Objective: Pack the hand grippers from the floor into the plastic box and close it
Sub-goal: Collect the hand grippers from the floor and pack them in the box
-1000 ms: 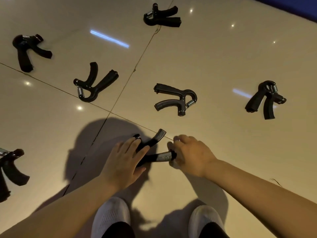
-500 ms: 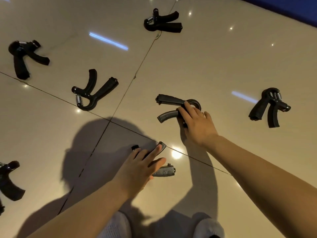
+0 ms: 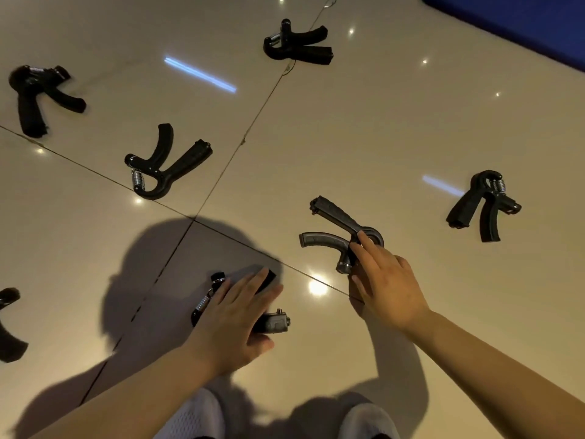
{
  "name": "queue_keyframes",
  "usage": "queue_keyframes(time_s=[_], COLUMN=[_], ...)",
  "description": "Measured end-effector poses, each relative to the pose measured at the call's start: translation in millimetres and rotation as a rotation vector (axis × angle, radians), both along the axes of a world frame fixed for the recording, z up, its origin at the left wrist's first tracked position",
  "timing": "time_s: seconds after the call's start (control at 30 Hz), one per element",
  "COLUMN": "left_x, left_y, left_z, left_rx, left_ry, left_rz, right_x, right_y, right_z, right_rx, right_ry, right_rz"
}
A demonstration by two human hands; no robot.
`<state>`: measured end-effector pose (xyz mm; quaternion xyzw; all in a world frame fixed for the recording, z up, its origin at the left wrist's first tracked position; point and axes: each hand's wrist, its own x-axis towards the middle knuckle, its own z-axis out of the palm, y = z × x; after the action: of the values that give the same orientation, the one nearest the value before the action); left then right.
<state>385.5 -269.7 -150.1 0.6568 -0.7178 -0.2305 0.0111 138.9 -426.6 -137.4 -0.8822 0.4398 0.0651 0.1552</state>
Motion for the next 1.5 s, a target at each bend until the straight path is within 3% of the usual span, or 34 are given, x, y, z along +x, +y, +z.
queue_keyframes(time_s=[0.17,0.3,0.43,0.67,0.87,1.13,1.33,1.5], left_x=[-18,-23,-21,-30,-33,-20,-12,-14], left_y=[-20,-21,-17,-19,-14,-11,4,27], left_z=[-3,-7,-8,-5,-4,3,17,37], left_rx=[0.054,0.034,0.061,0.003,-0.04,-0.008,-0.066,-0.151], left_ry=[-0.006,-0.158,-0.189,-0.18,-0.131,-0.143,-0.057,-0.014], left_rz=[0.006,0.024,0.007,0.073,0.059,-0.086,-0.104,-0.117], right_x=[34,86,110,70,23,25,24,14], right_y=[-13,-47,-50,-7,12,6,11,32], right_z=[13,14,5,0,-2,1,5,18], right_rx=[0.023,0.178,0.1,0.011,0.003,-0.002,0.042,-0.066], right_ry=[0.005,0.13,0.254,0.076,0.114,0.166,0.145,0.121], right_rz=[-0.077,0.031,0.157,0.313,0.426,0.569,0.542,0.584])
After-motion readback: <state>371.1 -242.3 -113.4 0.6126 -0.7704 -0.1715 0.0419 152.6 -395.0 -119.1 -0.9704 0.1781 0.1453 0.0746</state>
